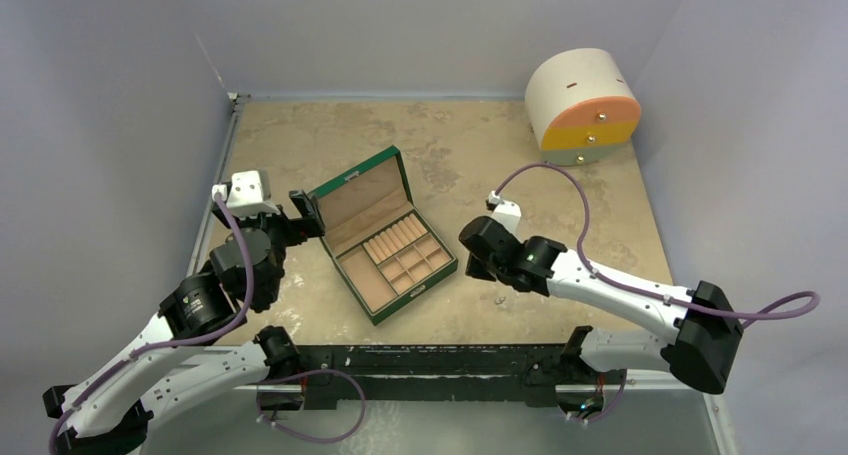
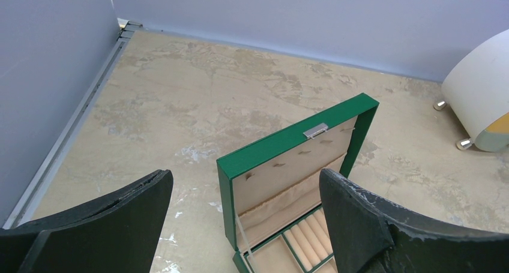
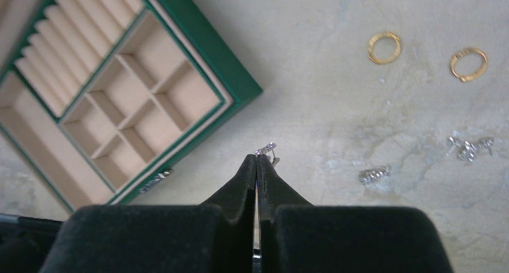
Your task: Organize the mixed jewelry
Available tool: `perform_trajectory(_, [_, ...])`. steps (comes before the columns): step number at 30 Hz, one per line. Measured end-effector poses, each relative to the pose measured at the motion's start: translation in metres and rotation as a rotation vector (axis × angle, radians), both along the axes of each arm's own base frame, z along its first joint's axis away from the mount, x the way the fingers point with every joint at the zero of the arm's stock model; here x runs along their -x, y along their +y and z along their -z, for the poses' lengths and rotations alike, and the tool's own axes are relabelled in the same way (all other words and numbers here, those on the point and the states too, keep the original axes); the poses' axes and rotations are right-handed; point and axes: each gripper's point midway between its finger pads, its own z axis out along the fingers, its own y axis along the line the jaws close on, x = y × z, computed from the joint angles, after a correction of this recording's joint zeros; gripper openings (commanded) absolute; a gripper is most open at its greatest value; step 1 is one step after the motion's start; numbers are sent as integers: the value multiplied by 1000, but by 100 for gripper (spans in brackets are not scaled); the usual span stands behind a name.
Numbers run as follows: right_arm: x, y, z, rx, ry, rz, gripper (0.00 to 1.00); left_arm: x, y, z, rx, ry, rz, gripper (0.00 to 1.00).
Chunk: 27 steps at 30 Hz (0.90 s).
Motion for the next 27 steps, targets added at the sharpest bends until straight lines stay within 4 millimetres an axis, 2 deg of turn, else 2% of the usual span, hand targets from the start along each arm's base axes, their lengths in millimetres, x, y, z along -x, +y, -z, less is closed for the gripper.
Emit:
perform_trajectory(7, [-27, 34, -42, -72, -126, -89, 0, 0, -1, 0, 1, 1, 5, 92])
perform_trajectory(11, [-42, 57, -52, -82, -161, -128, 0, 0, -1, 0, 3, -1, 6, 92])
perform_trajectory(22, [-64, 86, -37, -31, -168, -186, 0, 1, 0, 0, 4, -1, 6, 92])
perform_trajectory(27, [-71, 90, -24, -4, -159, -191, 0, 1, 0, 0, 4, -1, 6, 92])
